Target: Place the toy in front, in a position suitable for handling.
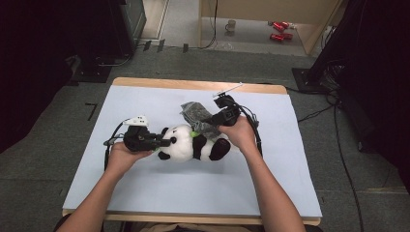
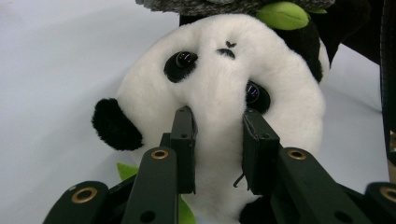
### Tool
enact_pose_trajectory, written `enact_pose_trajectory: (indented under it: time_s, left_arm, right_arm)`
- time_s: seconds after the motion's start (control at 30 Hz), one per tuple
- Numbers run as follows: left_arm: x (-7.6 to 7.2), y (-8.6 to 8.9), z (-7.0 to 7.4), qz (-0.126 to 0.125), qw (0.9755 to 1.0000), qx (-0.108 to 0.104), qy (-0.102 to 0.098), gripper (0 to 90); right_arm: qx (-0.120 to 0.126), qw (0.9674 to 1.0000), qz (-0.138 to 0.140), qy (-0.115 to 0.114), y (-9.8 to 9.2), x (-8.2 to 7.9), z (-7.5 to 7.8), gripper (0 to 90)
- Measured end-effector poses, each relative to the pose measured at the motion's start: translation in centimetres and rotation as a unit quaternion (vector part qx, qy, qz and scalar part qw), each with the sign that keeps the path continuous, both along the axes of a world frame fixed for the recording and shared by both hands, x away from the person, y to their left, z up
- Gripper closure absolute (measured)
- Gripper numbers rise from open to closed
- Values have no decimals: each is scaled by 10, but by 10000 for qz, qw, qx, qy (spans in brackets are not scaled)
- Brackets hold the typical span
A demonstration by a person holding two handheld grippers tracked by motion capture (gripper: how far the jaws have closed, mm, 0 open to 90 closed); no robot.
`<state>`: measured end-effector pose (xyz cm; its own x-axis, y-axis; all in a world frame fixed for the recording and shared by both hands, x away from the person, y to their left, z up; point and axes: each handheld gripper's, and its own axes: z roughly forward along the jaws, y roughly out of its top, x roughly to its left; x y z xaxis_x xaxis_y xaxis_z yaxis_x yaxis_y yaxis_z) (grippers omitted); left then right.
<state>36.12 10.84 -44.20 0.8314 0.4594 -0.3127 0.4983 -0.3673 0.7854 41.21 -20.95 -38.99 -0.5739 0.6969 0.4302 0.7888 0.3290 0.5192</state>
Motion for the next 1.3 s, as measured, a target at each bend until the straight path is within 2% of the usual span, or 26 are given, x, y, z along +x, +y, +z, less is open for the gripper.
enact_pose_trajectory:
  time_s: [0.13,0.3,0.4,0.47,0.53,0.63,0.73,0.87,1.03,1.13,1.23,1.3]
  left_arm:
    - [1,0,1,25,10000,-22,59,708]
    - [2,0,4,50,9998,-190,105,723]
    - [1,-2,8,57,9997,-244,79,733]
    - [0,-2,9,46,9997,-218,54,740]
    - [-1,-3,9,32,9998,-205,32,747]
    - [-2,-4,11,56,9997,-233,-24,754]
    - [-3,-6,13,27,9997,-204,-87,758]
    - [-3,-7,15,40,9998,-195,-86,763]
    - [-3,-8,15,105,9996,-210,-143,763]
    - [-3,-8,16,133,9995,-219,-156,763]
    - [-4,-9,16,132,9997,-128,-159,764]
    - [-3,-8,15,132,9998,-114,-134,764]
  right_arm:
    - [-29,9999,-154,-21,-10,3,0,781]
    - [-219,9988,-440,-13,-27,7,-2,786]
    - [-434,9969,-634,-157,-32,6,5,787]
    - [-405,9966,-671,-248,-32,5,13,787]
    - [-244,9969,-668,-333,-30,4,22,788]
    - [33,9980,-510,-380,-20,0,33,787]
    - [183,9987,-264,-397,-4,-4,41,787]
    - [379,9986,67,-350,21,-8,47,787]
    - [570,9970,479,-226,51,-15,48,787]
    - [475,9963,700,-160,67,-20,43,786]
    - [161,9971,743,-80,74,-18,31,786]
    - [195,9972,722,-11,72,-15,25,785]
